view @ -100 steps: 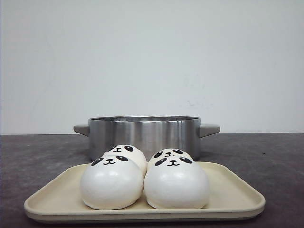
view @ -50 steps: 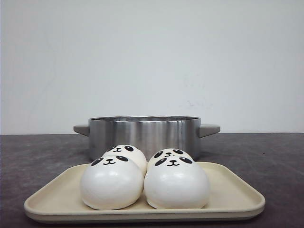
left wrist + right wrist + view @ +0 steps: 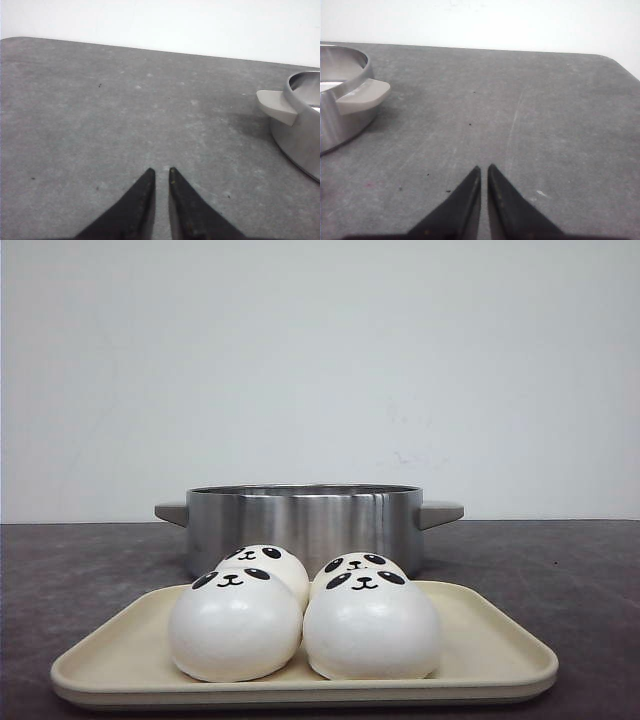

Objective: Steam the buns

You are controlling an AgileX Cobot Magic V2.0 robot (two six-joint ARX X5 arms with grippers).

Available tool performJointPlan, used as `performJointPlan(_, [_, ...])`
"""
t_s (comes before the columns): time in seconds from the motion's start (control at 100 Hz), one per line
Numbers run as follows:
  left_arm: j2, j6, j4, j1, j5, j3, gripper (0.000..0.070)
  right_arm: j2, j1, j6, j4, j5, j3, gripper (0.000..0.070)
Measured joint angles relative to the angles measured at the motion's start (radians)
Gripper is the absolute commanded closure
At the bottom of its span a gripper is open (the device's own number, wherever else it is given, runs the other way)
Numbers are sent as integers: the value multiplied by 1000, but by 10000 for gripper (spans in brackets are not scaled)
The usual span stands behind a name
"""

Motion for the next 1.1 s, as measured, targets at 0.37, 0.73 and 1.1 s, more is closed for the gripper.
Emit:
performJointPlan(0.37, [0,-134,-2,0,54,0,700,0,0,130,7,-8,0,681])
performJointPlan(0.73, [4,-397,-29,1,227,48,697,0,0,378,215,-224,33,694])
performJointPlan(1.1, [302,-254,-184,1,266,515,697,281,0,184,-241,-232,585,694])
